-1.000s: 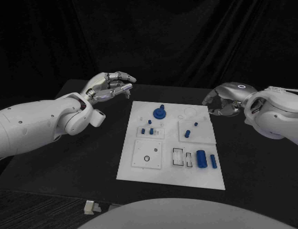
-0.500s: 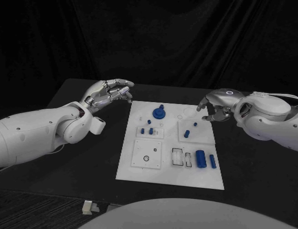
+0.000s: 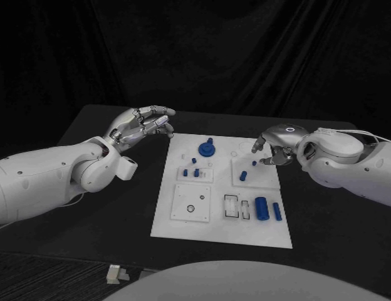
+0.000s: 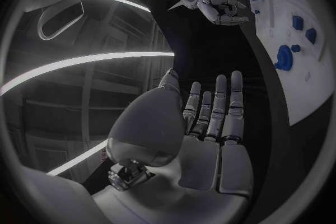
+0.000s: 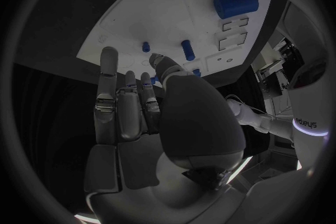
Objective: Assemble the parts on the task board
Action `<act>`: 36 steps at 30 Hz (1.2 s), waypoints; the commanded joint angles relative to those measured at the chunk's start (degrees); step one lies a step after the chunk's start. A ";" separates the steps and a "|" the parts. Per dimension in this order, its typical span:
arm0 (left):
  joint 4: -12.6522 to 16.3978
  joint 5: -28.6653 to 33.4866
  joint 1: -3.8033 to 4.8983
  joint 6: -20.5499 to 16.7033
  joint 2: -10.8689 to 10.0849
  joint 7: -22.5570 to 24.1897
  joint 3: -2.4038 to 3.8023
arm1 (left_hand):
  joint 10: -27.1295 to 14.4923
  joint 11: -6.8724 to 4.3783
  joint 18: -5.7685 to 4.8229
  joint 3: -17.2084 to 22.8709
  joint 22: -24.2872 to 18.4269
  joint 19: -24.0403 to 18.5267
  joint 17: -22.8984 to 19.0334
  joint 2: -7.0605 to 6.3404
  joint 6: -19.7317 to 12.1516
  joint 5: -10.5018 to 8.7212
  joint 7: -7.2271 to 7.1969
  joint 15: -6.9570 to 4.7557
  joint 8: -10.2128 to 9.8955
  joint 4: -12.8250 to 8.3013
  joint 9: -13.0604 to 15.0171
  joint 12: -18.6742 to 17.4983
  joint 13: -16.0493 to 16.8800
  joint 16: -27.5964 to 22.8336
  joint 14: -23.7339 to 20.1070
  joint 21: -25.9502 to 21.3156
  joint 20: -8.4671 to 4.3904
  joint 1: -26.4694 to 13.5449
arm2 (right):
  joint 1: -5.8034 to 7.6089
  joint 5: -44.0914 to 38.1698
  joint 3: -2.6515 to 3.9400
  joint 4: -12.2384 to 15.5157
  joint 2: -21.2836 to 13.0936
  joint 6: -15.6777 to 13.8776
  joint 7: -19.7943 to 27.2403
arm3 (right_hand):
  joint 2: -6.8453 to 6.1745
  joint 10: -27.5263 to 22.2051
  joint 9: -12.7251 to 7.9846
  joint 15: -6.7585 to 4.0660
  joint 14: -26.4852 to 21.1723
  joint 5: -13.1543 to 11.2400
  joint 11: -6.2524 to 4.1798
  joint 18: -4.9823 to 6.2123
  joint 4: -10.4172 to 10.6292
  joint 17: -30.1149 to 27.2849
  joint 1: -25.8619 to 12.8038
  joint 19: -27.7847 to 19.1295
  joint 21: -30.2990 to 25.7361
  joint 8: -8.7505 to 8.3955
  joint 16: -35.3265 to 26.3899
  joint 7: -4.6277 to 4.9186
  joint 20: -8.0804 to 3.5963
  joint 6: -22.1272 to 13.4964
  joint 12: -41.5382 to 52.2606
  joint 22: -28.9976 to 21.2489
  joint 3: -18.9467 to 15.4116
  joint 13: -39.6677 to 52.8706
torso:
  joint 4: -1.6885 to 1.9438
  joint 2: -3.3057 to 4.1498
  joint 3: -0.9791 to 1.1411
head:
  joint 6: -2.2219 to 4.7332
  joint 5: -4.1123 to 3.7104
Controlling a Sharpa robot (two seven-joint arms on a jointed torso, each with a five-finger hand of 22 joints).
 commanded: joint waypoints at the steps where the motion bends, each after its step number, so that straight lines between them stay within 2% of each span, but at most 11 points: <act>1: 0.10 0.86 -0.13 1.57 0.15 7.31 0.07 | -0.28 0.36 0.45 -0.01 -0.10 0.01 -0.07 0.20 -0.37 0.47 -0.09 0.44 0.23 -0.36 -0.09 0.15 -0.19 -0.24 -0.17 -0.29 0.43 0.75 | -0.42 -0.70 0.06 -0.62 0.52 -0.62 0.78 | 0.00 0.64 -0.14 0.43 1.52 -0.24 -0.01 0.48 -0.18 0.51 -0.45 0.37 -0.37 -0.30 0.09 0.38 0.00 0.13 -0.23 0.04 -0.04 -0.24 | -0.04 -0.03 -0.08 | -0.01 -0.08; 5: 0.03 0.86 -0.17 1.72 0.30 7.18 0.07 | -0.38 0.42 0.45 0.06 -0.24 0.11 -0.10 0.43 -0.40 0.84 -0.03 0.50 0.43 -0.70 -0.18 0.22 -0.50 -0.34 -0.20 -0.56 0.49 1.17 | -0.89 -0.70 0.07 -1.45 1.27 -0.42 1.00 | 0.06 1.35 -0.35 0.42 1.50 0.30 -0.07 0.49 -0.34 0.39 -0.20 0.43 -0.46 -0.43 0.04 0.49 -0.01 0.08 -0.44 0.07 0.23 -0.66 | 0.15 -0.06 -0.03 | -0.01 -0.15; 12: -0.15 0.86 -0.20 1.94 0.42 6.79 0.07 | -0.49 0.48 0.45 0.14 -0.45 0.27 -0.12 0.67 -0.46 1.45 0.05 0.59 0.69 -1.30 -0.32 0.33 -0.98 -0.44 -0.18 -0.97 0.58 1.88 | -1.48 -0.70 0.08 -2.83 2.40 -0.23 1.38 | 0.10 2.54 -0.47 0.51 1.49 0.85 -0.17 0.46 -0.41 0.32 -0.16 0.48 -0.59 -0.25 0.06 0.85 0.03 0.75 -0.66 0.16 0.61 -1.22 | 0.13 -0.05 -0.03 | -0.01 -0.06; 18: -0.27 0.86 -0.23 2.19 0.60 6.49 0.07 | -0.61 0.57 0.45 0.21 -0.60 0.38 -0.14 0.91 -0.48 1.94 0.12 0.68 0.88 -1.69 -0.44 0.38 -1.36 -0.52 -0.19 -1.27 0.66 2.40 | -2.06 -0.70 0.09 -3.87 3.11 0.26 1.57 | 0.08 2.80 -0.49 0.51 1.41 0.86 -0.20 0.46 -0.46 0.11 -0.11 0.47 -0.64 -0.19 -0.11 0.95 0.04 0.99 -0.75 0.19 0.72 -1.38 | 0.05 -0.11 -0.14 | -0.01 0.09; 22: -0.32 0.86 -0.24 2.38 0.73 6.33 0.07 | -0.66 0.63 0.45 0.26 -0.68 0.47 -0.14 1.09 -0.42 2.31 0.16 0.72 1.03 -1.94 -0.51 0.40 -1.61 -0.56 -0.18 -1.45 0.70 2.73 | -2.37 -0.70 0.10 -4.32 3.33 0.52 1.63 | 0.09 3.25 -0.51 0.57 1.37 1.07 -0.23 0.45 -0.66 0.06 0.16 0.43 -0.72 -0.12 -0.13 1.32 0.05 1.34 -0.94 0.25 1.06 -1.68 | 0.01 -0.10 -0.13 | -0.01 0.17; 26: -0.43 0.86 -0.26 2.56 0.81 6.21 0.07 | -0.72 0.69 0.45 0.33 -0.76 0.60 -0.14 1.31 -0.41 2.81 0.23 0.78 1.17 -2.23 -0.61 0.42 -1.94 -0.59 -0.14 -1.65 0.76 3.11 | -2.57 -0.70 0.11 -4.80 3.60 0.40 1.77 | 0.14 3.87 -0.53 0.66 1.35 1.43 -0.26 0.43 -0.82 0.05 0.37 0.43 -0.77 -0.05 -0.09 1.86 0.07 1.78 -1.15 0.37 1.52 -2.05 | -0.01 -0.15 -0.12 | -0.01 0.23; 29: -0.48 0.86 -0.27 2.66 0.85 6.11 0.07 | -0.76 0.72 0.47 0.37 -0.84 0.75 -0.15 1.47 -0.43 3.40 0.28 0.82 1.28 -2.56 -0.73 0.45 -2.28 -0.63 -0.12 -1.84 0.80 3.49 | -2.70 -0.70 0.13 -5.27 3.88 -0.02 2.16 | 0.04 5.48 -0.46 0.56 1.39 1.98 -0.42 0.43 -1.02 0.06 0.48 0.51 -0.79 0.32 0.04 3.14 0.06 3.32 -1.61 0.72 2.51 -2.88 | -0.01 -0.18 -0.13 | -0.01 0.57; 31: -0.52 0.86 -0.28 2.72 0.88 6.05 0.07 | -0.78 0.74 0.47 0.39 -0.87 0.83 -0.15 1.57 -0.45 3.71 0.28 0.84 1.33 -2.72 -0.80 0.46 -2.45 -0.65 -0.12 -1.93 0.82 3.67 | -2.79 -0.70 0.13 -5.52 4.03 -0.10 2.36 | -0.05 6.68 -0.40 0.52 1.40 1.95 -0.64 0.44 -0.96 -0.02 0.34 0.54 -0.80 0.57 0.04 3.63 -0.02 4.39 -1.94 0.96 3.11 -3.43 | 0.00 -0.21 -0.13 | -0.01 0.63; 36: -0.62 0.86 -0.31 2.85 0.97 5.91 0.07 | -0.82 0.79 0.49 0.48 -0.92 0.99 -0.15 1.75 -0.49 4.33 0.29 0.86 1.40 -3.10 -0.94 0.48 -2.80 -0.68 -0.12 -2.12 0.87 4.09 | -3.17 -0.70 0.14 -6.15 4.42 0.07 2.68 | -0.19 8.25 -0.34 0.41 1.43 1.72 -0.89 0.46 -0.94 -0.10 0.24 0.60 -0.82 0.81 0.06 3.97 -0.12 5.74 -2.57 1.26 3.96 -4.25 | 0.01 -0.24 -0.13 | -0.01 0.32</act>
